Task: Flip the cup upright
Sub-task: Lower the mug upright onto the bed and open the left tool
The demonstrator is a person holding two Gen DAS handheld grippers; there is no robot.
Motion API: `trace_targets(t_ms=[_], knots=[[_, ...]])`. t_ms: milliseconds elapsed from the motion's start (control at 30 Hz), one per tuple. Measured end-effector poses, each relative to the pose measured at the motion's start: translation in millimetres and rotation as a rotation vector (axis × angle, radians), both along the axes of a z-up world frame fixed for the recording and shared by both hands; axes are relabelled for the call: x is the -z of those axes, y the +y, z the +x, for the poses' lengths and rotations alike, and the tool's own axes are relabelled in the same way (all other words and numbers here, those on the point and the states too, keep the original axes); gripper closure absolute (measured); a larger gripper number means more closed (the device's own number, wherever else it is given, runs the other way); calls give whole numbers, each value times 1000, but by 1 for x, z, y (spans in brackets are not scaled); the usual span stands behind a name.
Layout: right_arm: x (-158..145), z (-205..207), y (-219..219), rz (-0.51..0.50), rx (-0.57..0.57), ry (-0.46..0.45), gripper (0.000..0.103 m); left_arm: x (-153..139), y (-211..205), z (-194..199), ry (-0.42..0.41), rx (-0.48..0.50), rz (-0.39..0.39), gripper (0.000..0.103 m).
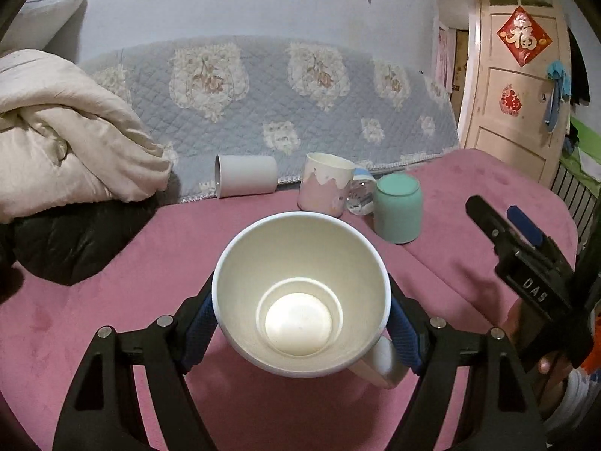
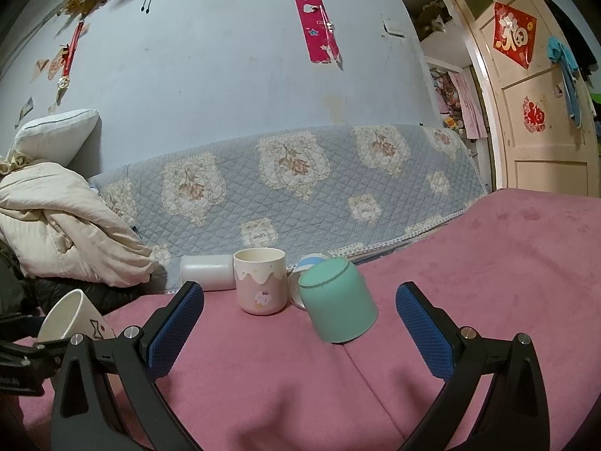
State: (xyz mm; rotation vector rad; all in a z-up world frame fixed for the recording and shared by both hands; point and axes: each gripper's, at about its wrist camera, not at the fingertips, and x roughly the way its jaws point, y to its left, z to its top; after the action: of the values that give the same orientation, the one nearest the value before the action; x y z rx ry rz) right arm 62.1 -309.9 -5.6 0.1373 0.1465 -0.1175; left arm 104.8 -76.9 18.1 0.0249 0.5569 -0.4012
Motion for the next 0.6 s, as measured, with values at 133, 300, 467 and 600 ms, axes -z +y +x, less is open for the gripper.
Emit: trace_targets(t_ms=[133, 300, 467, 600], knots=[[1, 2, 0, 3, -1, 8, 0, 4, -2, 6, 28, -16, 50, 25], [0, 4, 0, 2, -2, 19, 0, 0, 4, 6, 22, -20, 2, 12], [0, 5, 0, 2, -2, 19, 0, -6, 12, -1, -30, -19, -38, 8], [-1, 5, 0, 4, -4, 16, 0, -14, 22, -14, -95, -32, -71, 6]])
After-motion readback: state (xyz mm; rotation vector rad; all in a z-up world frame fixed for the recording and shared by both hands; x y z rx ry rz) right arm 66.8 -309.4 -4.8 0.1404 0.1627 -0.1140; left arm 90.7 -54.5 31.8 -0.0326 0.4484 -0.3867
